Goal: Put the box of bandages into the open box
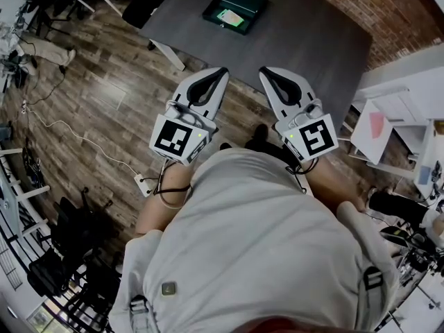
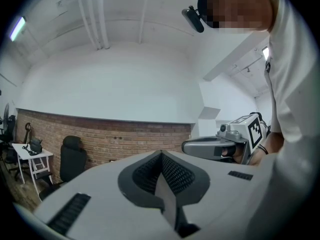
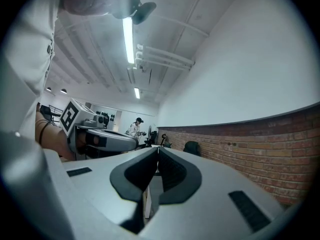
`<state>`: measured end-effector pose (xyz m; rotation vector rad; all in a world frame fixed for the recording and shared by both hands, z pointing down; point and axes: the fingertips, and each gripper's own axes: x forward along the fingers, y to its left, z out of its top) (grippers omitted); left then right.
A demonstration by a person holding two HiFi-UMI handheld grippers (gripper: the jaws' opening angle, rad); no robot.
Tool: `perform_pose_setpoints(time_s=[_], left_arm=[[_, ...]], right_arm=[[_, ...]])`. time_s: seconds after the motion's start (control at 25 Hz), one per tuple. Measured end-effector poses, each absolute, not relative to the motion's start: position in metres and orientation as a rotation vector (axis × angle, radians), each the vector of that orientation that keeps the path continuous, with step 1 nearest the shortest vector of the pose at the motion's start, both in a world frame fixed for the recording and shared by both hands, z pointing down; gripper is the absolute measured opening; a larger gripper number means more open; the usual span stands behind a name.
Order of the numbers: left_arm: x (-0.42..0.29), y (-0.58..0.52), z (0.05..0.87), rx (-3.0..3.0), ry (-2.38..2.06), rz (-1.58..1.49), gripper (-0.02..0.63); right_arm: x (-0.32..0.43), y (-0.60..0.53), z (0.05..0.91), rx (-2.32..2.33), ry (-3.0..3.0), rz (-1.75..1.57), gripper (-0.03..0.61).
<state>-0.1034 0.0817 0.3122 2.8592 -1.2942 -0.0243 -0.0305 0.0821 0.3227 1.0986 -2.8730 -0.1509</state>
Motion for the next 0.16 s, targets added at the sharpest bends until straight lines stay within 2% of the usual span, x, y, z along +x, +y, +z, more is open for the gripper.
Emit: perform_pose_setpoints(time_s=[0.16], left_arm=[[-0.1090, 0.0818, 0.3126, 2.846, -1.297, -0.033, 0.014]], right_arm=[[-0.0345, 0.0822, 0.3209, 1.085, -2.887, -0.232, 0.023]])
